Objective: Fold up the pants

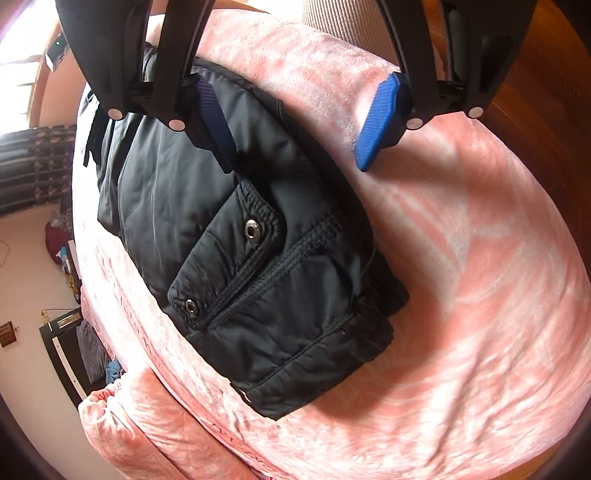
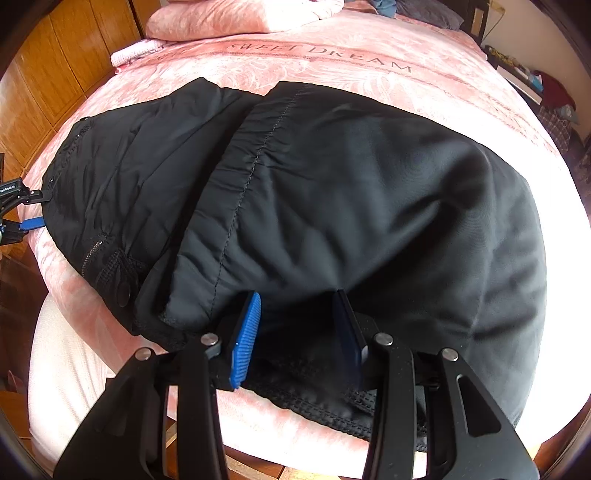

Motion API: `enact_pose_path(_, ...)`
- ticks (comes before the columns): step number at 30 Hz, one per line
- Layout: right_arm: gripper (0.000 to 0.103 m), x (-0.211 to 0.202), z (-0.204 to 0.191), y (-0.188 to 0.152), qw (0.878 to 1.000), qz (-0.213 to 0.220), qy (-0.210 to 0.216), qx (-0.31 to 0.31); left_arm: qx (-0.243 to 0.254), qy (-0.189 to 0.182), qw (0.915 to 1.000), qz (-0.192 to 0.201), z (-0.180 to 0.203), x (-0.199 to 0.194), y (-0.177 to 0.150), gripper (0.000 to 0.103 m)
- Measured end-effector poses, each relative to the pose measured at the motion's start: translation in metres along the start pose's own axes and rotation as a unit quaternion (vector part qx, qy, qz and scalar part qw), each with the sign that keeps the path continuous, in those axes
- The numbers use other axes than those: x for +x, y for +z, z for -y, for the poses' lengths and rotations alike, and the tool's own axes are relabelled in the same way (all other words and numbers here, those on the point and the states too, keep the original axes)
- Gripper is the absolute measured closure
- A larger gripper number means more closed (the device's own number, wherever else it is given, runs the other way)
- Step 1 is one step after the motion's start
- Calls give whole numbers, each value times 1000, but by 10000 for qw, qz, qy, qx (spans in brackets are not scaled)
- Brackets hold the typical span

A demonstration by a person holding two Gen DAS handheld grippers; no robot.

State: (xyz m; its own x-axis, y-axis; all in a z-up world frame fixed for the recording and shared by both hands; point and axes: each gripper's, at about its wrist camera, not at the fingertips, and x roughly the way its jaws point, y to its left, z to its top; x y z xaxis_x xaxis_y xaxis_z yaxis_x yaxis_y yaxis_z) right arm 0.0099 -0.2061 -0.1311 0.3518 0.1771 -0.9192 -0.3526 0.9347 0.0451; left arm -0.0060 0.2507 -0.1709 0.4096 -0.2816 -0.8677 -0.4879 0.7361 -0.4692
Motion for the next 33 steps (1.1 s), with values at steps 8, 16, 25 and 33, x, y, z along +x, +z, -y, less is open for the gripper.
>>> enact_pose_path(8, 61, 2, -3, -1, 10000, 55, -13, 12, -552, -748, 9955, -174, -13, 19, 5, 49)
enact_pose_path(16, 61, 2, -1, -2, 10000, 87, 20, 10, -982, -1140, 9885, 153, -13, 20, -1, 87)
enact_pose_path(25, 61, 1, 1, -4, 9999, 134, 75, 37, 51, -758, 9912, 1084, 48, -25, -17, 93)
enact_pose_path(33, 61, -2, 4, -7, 9997, 193, 138, 95, 1262, -695, 9784, 1485, 120, -52, -40, 92)
